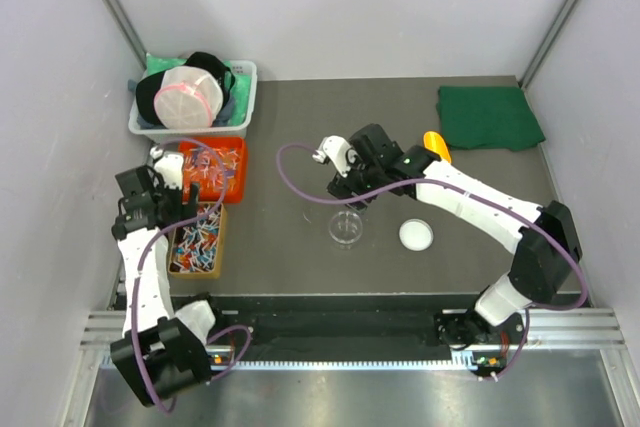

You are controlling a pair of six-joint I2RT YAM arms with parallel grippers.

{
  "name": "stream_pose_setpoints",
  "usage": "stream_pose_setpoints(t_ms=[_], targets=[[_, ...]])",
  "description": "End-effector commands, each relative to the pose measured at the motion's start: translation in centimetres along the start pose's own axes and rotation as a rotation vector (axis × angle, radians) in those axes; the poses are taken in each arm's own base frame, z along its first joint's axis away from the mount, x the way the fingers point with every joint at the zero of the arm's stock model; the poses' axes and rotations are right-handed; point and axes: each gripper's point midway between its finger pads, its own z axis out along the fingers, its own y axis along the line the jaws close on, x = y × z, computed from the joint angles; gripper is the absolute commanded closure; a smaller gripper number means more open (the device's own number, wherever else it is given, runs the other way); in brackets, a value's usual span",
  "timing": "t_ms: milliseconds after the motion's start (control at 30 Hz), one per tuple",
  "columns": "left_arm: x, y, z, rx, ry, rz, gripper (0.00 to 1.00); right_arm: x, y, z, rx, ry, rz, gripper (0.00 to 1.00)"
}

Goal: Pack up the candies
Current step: Move the storage box to the center of the board.

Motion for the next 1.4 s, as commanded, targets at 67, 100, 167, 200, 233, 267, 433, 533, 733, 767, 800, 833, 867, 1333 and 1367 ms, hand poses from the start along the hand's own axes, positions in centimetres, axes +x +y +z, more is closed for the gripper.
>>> stream_pose_setpoints(t_ms=[67,100,167,200,233,267,433,533,733,767,800,833,867,1333,1367], targets=[[3.2,-0.3,-0.2,0.074,0.061,-0.002,0.10,-2.3,-1.4,-2.3,0.030,-0.069,-0.013,0.26],[3.7,-0.4,0.1,0.103,0.069,-0.019,0.11,-2.1,-1.4,-2.2,0.030,-0.063,-0.011,0.25],[4.3,-0.3,0.5,0.123,0.077,-0.038,0.12,-2.0,-1.4,-2.0,0.027,-0.058,-0.011,0.25],[4.8,-0.2,1.0,0.145,0.086,-0.053,0.13,-2.1,-1.3,-1.9,0.024,-0.055,-0.010,0.25],[5.1,-0.2,1.2,0.155,0.092,-0.060,0.14,-2.0,-1.4,-1.9,0.024,-0.052,-0.009,0.26],[5.4,0.0,1.6,0.164,0.106,-0.068,0.15,-2.0,-1.4,-1.8,0.025,-0.050,-0.009,0.25],[6.2,0.5,2.8,0.171,0.145,-0.085,0.17,-1.8,-1.3,-1.3,0.019,-0.039,-0.005,0.26],[6.2,1.2,3.6,0.143,0.144,-0.081,0.17,-1.6,-1.2,-0.9,0.015,-0.029,-0.005,0.26],[6.4,2.4,4.7,0.110,0.155,-0.071,0.18,-1.4,-1.3,-0.5,0.016,-0.017,-0.001,0.26],[6.5,2.6,4.9,0.110,0.161,-0.069,0.20,-1.3,-1.3,-0.3,0.016,-0.012,-0.002,0.26],[6.6,2.7,5.0,0.109,0.166,-0.065,0.21,-1.1,-1.3,-0.3,0.016,-0.008,0.000,0.26],[6.6,2.9,5.1,0.106,0.161,-0.062,0.21,-1.2,-1.3,-0.2,0.015,-0.008,-0.002,0.26],[6.8,3.0,5.3,0.108,0.168,-0.064,0.22,-1.1,-1.2,-0.2,0.015,-0.005,-0.001,0.25],[7.1,4.6,6.0,0.089,0.161,-0.061,0.33,-0.6,-1.3,0.7,0.009,0.024,0.004,0.26],[7.2,4.6,6.2,0.092,0.164,-0.059,0.34,-0.7,-1.3,0.7,0.007,0.023,0.004,0.26]])
